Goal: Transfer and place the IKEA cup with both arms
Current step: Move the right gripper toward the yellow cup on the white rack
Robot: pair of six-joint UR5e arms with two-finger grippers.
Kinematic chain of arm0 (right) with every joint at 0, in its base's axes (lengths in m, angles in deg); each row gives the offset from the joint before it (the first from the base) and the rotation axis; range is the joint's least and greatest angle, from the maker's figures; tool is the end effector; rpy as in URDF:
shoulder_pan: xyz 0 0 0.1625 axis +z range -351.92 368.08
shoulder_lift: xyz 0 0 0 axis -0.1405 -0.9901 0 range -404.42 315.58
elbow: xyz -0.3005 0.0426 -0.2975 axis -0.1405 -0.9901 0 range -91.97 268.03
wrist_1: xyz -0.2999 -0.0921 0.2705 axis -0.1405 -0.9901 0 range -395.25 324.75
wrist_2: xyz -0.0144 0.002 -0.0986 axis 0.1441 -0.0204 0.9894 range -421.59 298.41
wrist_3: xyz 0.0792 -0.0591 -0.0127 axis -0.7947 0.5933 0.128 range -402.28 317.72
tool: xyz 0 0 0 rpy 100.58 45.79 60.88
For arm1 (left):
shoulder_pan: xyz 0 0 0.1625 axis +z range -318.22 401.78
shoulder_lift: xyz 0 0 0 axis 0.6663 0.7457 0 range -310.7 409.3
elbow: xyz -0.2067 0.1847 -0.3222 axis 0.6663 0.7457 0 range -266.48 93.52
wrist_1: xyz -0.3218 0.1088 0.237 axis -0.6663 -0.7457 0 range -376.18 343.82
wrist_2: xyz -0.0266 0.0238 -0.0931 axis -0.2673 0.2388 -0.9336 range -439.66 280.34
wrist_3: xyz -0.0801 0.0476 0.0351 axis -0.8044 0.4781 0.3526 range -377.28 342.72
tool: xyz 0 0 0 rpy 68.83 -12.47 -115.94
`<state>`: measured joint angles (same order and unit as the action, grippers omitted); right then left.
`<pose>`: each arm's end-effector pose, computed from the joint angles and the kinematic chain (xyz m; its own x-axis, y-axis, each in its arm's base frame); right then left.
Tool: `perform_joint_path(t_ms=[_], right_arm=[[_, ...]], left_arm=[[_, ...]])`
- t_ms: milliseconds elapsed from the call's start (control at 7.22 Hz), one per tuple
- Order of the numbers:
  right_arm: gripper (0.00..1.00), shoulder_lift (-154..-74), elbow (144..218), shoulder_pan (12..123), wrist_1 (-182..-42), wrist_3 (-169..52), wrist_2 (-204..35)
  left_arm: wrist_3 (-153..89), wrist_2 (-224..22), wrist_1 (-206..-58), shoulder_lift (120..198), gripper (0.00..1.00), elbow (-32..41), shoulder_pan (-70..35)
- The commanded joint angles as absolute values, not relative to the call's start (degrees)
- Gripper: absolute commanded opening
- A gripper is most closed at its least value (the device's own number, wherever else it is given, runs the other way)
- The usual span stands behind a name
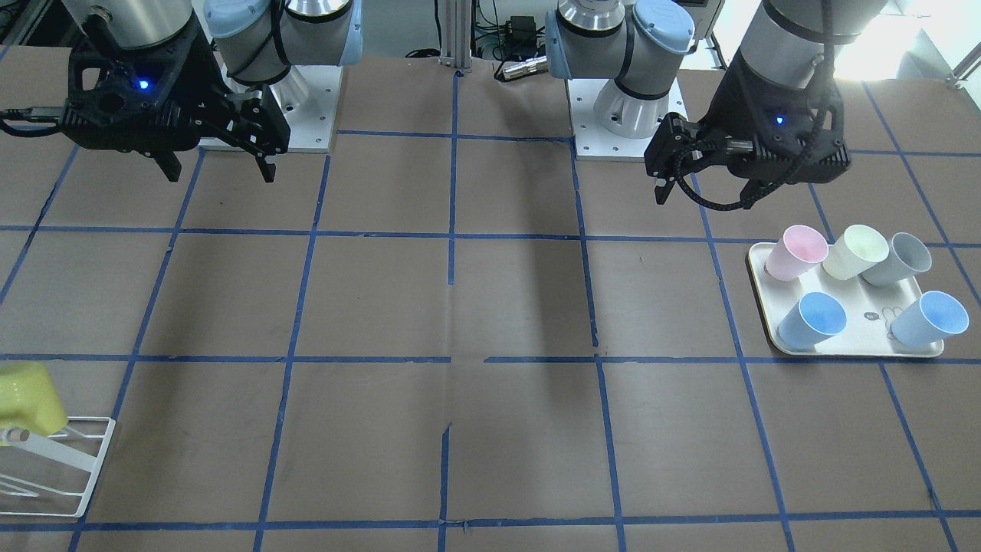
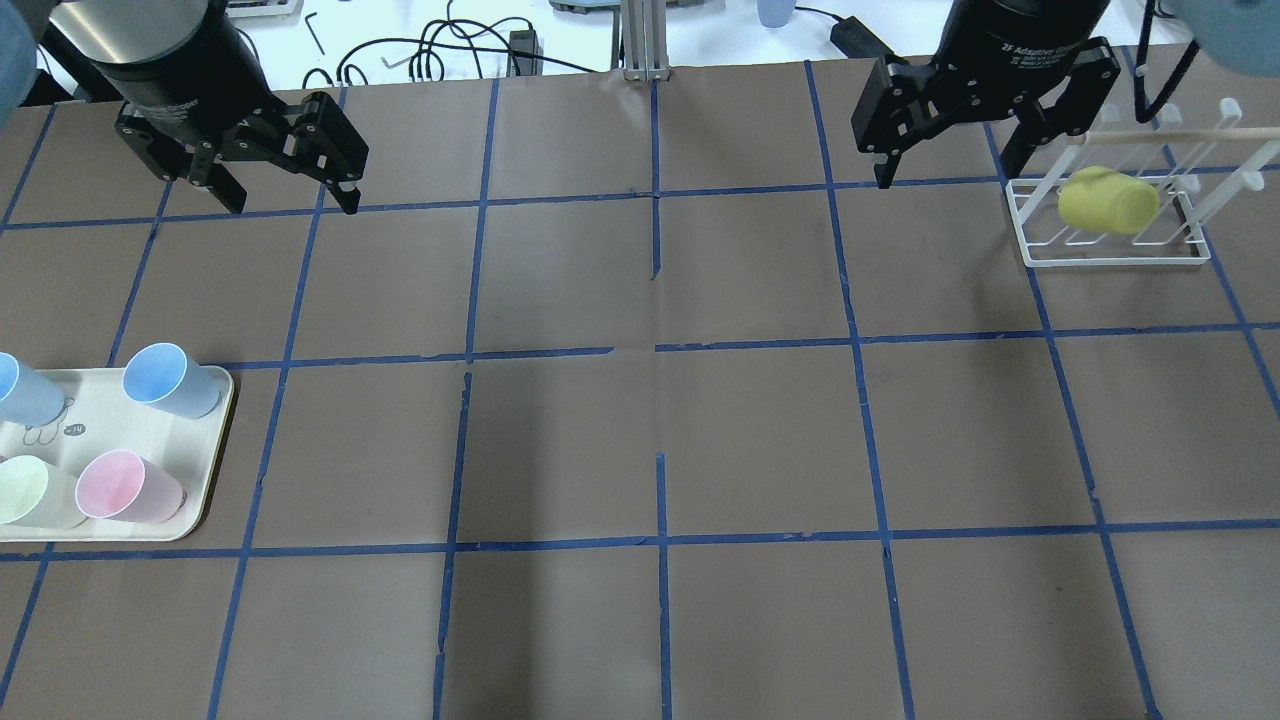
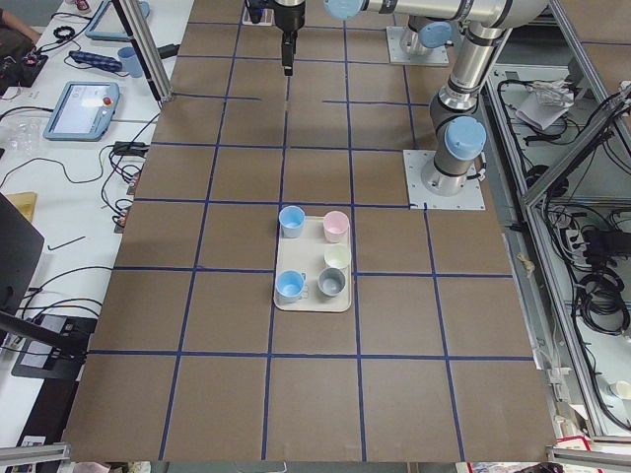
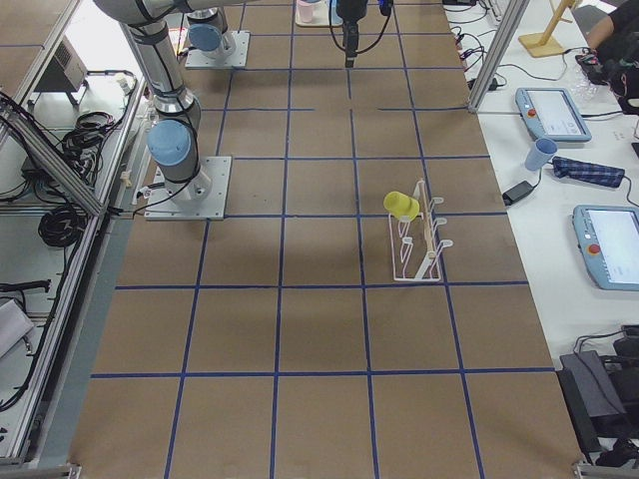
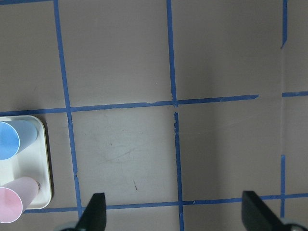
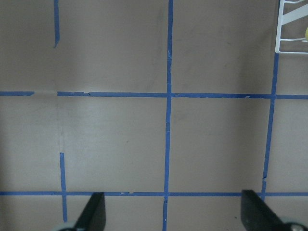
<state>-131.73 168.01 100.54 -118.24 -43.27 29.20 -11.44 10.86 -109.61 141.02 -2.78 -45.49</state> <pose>0.1538 -0.5030 0.5380 -0.9996 -0.0256 0.0137 -0.0257 0.9997 -0.0060 -0.1081 -0.5111 0.5211 -0.9985 0.0542 -0.0110 0.0544 0.9983 -0.0190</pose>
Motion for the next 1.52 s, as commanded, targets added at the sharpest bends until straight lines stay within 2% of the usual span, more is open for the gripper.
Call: perform_joint_path(t_ms=[0,415,831,1385], right_arm=[[1.00,-131.78,168.01,100.54,-118.22,-43.16,29.29],[1.00,-131.26,167.84,98.88,-120.66,-42.19,29.91],[1.00,-130.99,168.19,89.50,-125.04,-40.00,29.91],[1.00,-126.00,168.98,79.12,-134.53,-21.51,29.12]], left_arm=[[-11.48,10.96,-109.61,140.79,1.00,-2.54,-45.49],[-11.48,10.87,-109.61,140.97,1.00,-2.63,-45.49],[-11.48,10.87,-109.61,140.53,1.00,-2.54,-45.49],[-11.39,10.78,-109.61,140.44,1.00,-2.46,-45.49]])
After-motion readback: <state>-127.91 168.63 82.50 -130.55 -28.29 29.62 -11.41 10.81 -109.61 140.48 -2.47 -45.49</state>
